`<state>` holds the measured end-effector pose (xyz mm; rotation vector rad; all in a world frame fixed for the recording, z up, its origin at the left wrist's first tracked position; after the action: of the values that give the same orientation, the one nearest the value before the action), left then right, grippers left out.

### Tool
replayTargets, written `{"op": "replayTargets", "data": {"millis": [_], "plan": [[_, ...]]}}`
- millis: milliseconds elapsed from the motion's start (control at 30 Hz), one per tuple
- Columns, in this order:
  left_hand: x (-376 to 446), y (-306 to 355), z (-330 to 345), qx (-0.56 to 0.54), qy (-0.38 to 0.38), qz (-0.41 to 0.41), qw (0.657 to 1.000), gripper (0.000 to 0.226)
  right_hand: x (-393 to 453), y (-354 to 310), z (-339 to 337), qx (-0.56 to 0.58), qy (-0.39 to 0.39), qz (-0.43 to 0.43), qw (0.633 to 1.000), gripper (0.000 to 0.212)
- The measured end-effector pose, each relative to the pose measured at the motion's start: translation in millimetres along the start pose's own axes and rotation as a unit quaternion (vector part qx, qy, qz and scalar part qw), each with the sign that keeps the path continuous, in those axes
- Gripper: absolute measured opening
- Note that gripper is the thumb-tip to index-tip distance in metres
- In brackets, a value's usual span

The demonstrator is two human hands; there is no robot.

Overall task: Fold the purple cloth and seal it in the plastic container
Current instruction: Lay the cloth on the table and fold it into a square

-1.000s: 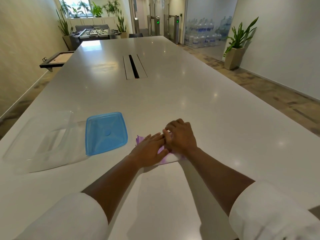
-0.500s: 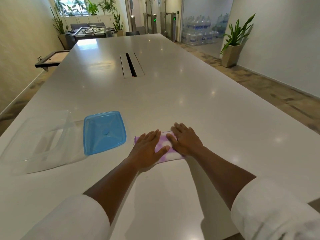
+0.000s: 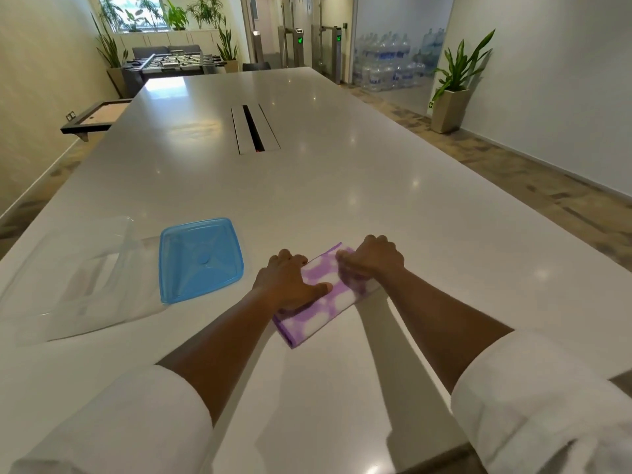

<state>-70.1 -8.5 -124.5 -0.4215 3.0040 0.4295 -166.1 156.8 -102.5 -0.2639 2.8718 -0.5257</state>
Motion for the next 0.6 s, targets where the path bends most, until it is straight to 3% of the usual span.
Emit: {"op": "replayTargets", "data": {"millis": [100,167,333,400,467,600], "plan": [[2,-6,1,-0.064,-0.032,-0.055,0.996,0.088,0,6,7,0.08,-0.112,0.02,0.99,0.03],[3,-9,3,-0.117,-0.048,-0.076,0.989,0.081,-7,8,12,0.146,-0.171,0.048,0.973,0.03],[-2,-18,4,-0.223,-0.064,-0.106,0.967,0.063,-11,17,14,0.191,-0.184,0.075,0.961,0.03],[-5,-19,8,-0.276,-0.099,-0.118,0.949,0.045,-12,15,15,0.248,-0.187,0.067,0.948,0.029],[-9,-17,9,-0.331,-0.144,-0.13,0.923,0.037,-13,5,15,0.326,-0.207,0.038,0.922,0.026],[-16,-23,4,-0.429,-0.172,-0.17,0.87,0.052,-11,-22,4,0.471,-0.244,-0.023,0.847,0.023]]}}
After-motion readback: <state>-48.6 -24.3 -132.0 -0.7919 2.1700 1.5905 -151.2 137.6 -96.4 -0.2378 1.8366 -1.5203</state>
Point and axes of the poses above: each hand's wrist, its own x-axis towards the middle knuckle, its own z-axis out of the palm, y = z × x, the point moved 9 cm from there along x, towards the middle knuckle
